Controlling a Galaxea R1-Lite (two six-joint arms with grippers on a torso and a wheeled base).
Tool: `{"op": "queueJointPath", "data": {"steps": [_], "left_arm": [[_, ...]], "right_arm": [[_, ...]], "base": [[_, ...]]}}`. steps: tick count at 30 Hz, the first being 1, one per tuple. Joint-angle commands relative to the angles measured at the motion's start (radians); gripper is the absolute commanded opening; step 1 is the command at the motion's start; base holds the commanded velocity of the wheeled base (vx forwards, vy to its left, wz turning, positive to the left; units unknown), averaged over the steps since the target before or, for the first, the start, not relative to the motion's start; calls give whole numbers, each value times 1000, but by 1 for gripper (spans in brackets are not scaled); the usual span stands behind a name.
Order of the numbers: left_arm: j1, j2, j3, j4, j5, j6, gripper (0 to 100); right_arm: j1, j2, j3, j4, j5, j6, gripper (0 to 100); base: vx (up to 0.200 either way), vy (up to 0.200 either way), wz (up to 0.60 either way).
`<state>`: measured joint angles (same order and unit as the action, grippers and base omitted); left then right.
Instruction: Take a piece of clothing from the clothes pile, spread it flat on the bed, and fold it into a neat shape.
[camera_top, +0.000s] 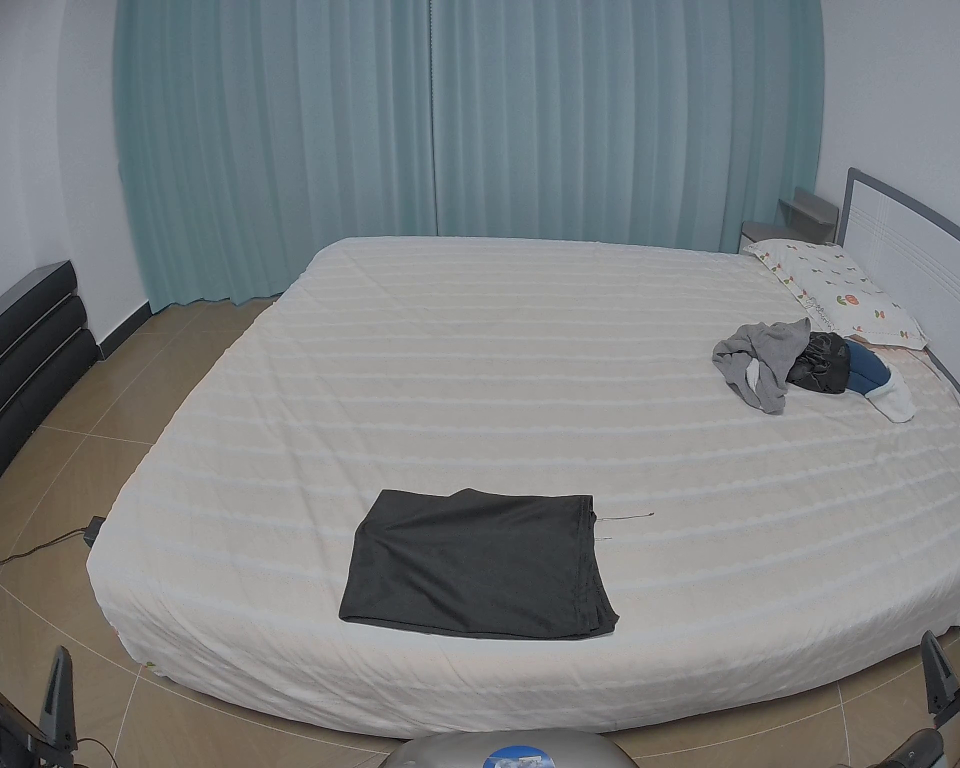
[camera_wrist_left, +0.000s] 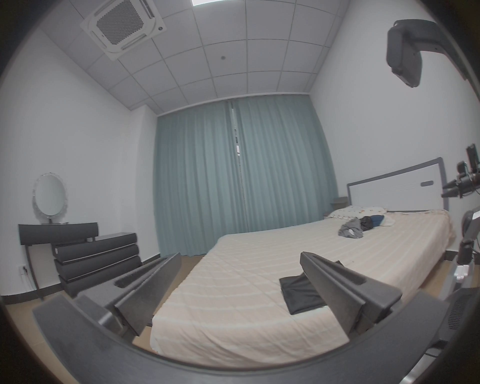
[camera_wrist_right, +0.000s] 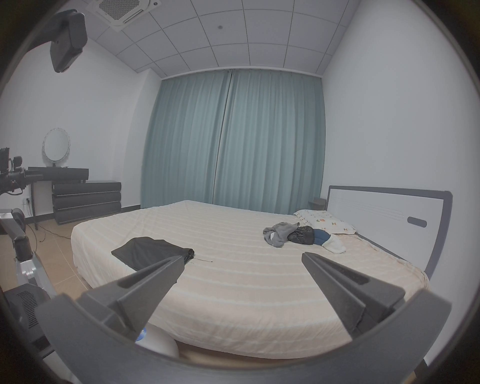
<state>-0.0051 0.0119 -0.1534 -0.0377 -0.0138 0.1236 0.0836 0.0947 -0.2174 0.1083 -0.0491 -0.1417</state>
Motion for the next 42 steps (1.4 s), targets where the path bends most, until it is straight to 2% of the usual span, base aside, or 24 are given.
{"op": "queueJointPath", "data": {"steps": [1,4,6,8,13,14,17,23,26,29,30,31,35,38,42], "left_arm": [[1,-10,28,1,-64,1,100],[1,-10,52,-8,-67,-1,100],[1,-10,92,-16,-67,8,100],[1,-12,143,-41,-67,19,100],[1,-12,152,-41,-63,7,100],[1,-12,152,-41,-63,4,100],[1,-12,152,-48,-66,16,100],[1,-12,152,-5,-63,-7,100],[1,-12,152,-10,-60,-10,100],[1,-12,150,-5,-66,-21,100],[1,-12,150,-5,-67,-21,100],[1,-12,150,-7,-67,-21,100],[1,-12,152,5,-52,-29,100],[1,-12,147,71,-26,-121,100],[1,-12,150,55,-17,-114,100]], "right_arm": [[-19,-7,-51,71,8,-13,100],[-79,-78,23,117,26,-4,100],[-85,-95,95,119,52,-9,100],[-85,-95,127,47,52,1,100],[-85,-95,202,-144,71,19,100],[-85,-95,204,-148,74,19,100],[-88,-95,214,-176,137,22,100],[-88,-95,214,-174,158,48,100],[-88,-95,216,-165,130,68,100],[-90,-93,207,-71,49,113,100],[-90,-93,207,-71,41,119,100],[-90,-93,205,-76,37,142,100],[-90,-95,208,-81,31,145,100],[-90,-93,210,-85,41,129,100],[-90,-93,214,-99,68,119,100]], "base": [[0,0,0],[0,0,0],[0,0,0],[0,0,0],[0,0,0],[0,0,0],[0,0,0],[0,0,0],[0,0,0],[0,0,0],[0,0,0],[0,0,0],[0,0,0],[0,0,0],[0,0,0]]}}
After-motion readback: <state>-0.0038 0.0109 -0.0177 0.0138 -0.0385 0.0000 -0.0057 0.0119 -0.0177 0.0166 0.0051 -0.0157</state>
